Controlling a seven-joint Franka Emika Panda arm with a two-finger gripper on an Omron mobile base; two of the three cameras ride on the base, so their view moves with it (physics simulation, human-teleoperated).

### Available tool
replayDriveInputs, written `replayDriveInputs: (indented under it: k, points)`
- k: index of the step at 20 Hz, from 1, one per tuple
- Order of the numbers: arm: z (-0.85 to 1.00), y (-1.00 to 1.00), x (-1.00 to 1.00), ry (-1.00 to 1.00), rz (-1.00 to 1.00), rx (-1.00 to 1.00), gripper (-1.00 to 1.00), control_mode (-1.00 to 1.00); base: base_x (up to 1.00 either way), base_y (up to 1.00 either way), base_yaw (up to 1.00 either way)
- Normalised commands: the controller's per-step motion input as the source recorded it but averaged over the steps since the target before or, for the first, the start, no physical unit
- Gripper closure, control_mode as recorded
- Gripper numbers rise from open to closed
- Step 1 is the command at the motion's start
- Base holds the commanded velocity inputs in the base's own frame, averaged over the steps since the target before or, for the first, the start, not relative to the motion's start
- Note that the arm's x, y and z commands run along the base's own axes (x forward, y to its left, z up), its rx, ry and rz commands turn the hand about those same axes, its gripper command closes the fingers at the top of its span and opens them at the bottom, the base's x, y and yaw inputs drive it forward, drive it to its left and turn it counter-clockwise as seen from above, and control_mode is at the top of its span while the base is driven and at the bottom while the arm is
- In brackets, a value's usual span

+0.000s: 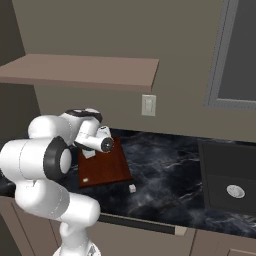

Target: Take out the milk from the fridge and place it on the tray on the counter. Then take the sugar cube near the tray and place it in the tray.

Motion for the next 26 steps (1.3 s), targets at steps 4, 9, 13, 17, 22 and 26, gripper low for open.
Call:
replayDriveInputs:
  k: [4,9,13,17,22,26]
  points:
    - [-0.02,0.0,-0.33,-0.21,0.0,0.0,1.0,-1.0,0.0,0.0,0.0]
    - [-0.07,-0.02,-0.05,-0.12,0.0,0.0,1.0,-1.0,0.0,0.0,0.0]
    - [-0.08,0.0,0.0,0.0,0.0,0.0,-1.0,-1.0,0.0,0.0,0.0]
    - [0.0,-0.11,0.0,0.0,0.0,0.0,-1.0,-1.0,0.0,0.0,0.0]
    - [0.01,-0.04,-0.01,-0.01,0.0,0.0,-1.0,-1.0,0.0,0.0,0.0]
    - [0.05,0.0,-0.03,0.0,0.0,0.0,-1.0,-1.0,0.0,0.0,0.0]
